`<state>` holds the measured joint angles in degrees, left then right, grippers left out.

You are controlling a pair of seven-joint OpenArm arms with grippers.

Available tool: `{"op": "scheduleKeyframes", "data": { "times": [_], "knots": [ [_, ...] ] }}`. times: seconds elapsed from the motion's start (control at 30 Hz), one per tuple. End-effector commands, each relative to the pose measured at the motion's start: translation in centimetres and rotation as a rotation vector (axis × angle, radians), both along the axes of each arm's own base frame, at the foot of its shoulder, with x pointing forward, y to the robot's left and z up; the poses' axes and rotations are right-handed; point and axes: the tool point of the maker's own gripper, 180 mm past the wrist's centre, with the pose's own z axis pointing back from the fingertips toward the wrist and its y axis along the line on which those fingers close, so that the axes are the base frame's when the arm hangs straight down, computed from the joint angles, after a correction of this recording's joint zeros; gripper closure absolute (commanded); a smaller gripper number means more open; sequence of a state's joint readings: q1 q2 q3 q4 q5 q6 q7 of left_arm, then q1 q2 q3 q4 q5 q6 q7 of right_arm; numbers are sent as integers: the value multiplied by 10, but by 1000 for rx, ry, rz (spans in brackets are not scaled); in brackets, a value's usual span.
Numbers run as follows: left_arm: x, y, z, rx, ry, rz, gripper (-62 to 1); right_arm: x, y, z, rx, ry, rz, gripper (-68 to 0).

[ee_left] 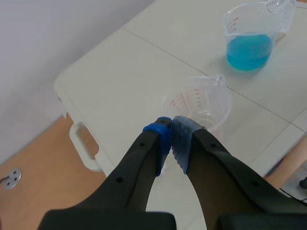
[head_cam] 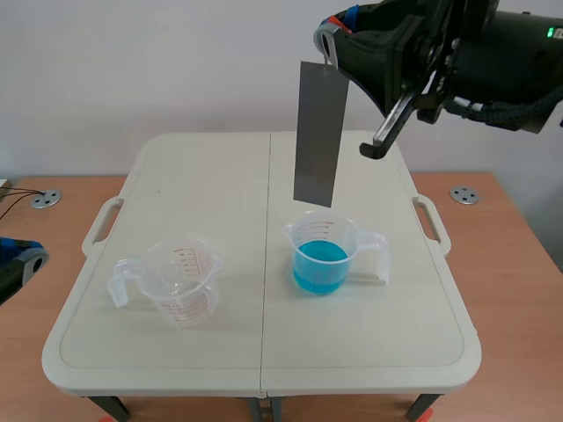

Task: Hold the metal plate by the orange handle, dip it into the blue solution, take it out and point at it, then put the plate back in the beaker on the left.
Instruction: 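Raise the plate and point at it, then put the plate into the left beaker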

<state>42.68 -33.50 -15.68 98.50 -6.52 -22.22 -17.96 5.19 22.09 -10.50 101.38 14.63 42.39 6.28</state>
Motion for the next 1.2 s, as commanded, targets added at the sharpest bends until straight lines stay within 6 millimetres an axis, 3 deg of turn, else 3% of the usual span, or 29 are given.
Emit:
{"op": "scheduleKeyframes", "data": {
  "times": [0.0,0.63,1.17],
  "knots": [
    [-5,-1,8,-24,-18,-6,-18,-1,1,19,17,-54,17,-11],
    [-53,49,5,-30,44,185,-18,-11,34,26,14,-74,128,-11],
    [-78,48,-21,45,106,254,-18,-19,84,34,28,-73,200,-11]
  ]
}}
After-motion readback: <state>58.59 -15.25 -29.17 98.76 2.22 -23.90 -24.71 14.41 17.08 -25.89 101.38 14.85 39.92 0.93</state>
